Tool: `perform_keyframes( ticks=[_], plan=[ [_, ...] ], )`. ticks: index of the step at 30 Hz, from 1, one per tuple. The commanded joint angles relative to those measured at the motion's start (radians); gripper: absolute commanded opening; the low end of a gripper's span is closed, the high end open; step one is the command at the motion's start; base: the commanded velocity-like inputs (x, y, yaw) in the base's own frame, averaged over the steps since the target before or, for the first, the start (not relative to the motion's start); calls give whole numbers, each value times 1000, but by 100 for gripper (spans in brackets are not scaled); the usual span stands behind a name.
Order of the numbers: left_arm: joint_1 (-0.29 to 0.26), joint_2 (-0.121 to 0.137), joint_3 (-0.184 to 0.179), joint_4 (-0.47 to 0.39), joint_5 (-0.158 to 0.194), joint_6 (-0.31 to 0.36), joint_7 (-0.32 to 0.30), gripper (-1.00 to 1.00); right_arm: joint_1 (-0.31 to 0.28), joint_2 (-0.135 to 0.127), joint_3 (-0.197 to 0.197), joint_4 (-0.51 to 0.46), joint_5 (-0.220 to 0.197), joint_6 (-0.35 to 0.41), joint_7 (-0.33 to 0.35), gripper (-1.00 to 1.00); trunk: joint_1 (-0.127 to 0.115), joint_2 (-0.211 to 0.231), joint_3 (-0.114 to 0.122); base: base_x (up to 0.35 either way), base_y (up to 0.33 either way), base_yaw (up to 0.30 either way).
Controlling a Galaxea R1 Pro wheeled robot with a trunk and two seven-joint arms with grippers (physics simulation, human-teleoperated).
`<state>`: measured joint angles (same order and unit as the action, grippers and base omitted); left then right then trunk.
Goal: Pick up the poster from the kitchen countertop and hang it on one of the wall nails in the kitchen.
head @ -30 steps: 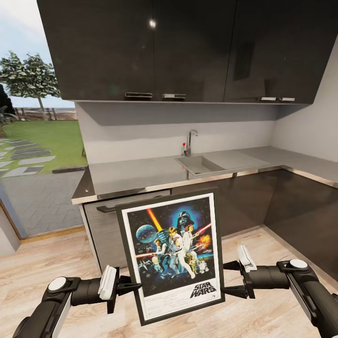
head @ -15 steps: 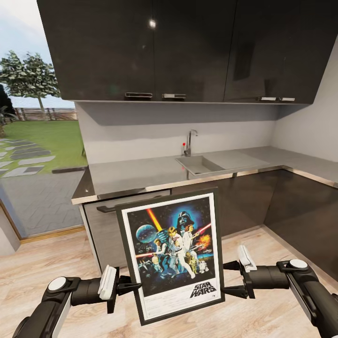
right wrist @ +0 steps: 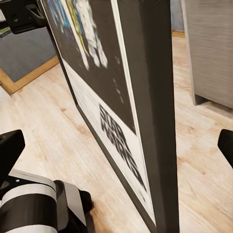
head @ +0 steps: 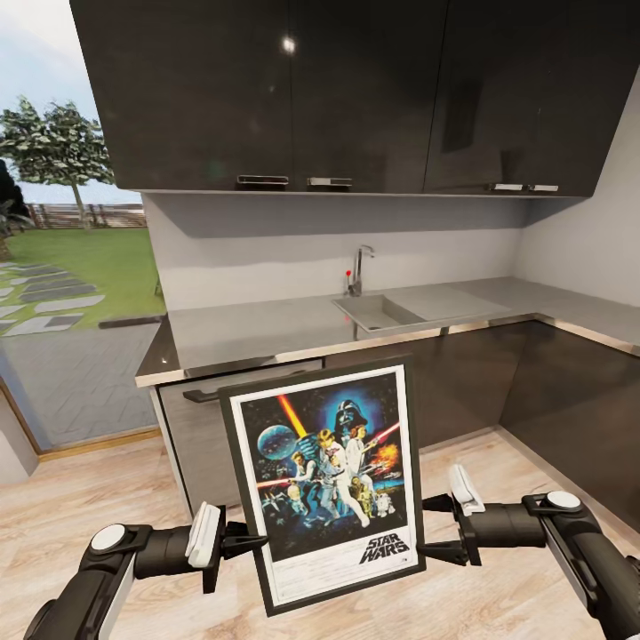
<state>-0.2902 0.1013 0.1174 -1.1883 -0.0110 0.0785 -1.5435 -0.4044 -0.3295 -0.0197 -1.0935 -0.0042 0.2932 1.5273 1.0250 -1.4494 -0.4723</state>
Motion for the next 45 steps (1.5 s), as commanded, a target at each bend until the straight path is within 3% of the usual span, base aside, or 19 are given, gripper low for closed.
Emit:
perform_keyframes(
  ticks=[1,41,42,45],
  plan=[
    [0,0,1,-1,-1,4,-1,-100,-1,0,0,0,0,11,4,100,0,-1,-1,0,0,0],
    [0,0,1,-2,-1,3,-1,-100,0,3,0,4,9,9,4,100,0,-1,-1,0,0,0],
    [0,0,1,-2,-1,3,-1,-100,-1,3,0,4,9,9,4,-100,0,-1,-1,0,0,0],
    [-1,0,1,-2,-1,3,-1,-100,-1,2,0,4,9,9,4,-100,0,-1,-1,0,0,0]
  ],
)
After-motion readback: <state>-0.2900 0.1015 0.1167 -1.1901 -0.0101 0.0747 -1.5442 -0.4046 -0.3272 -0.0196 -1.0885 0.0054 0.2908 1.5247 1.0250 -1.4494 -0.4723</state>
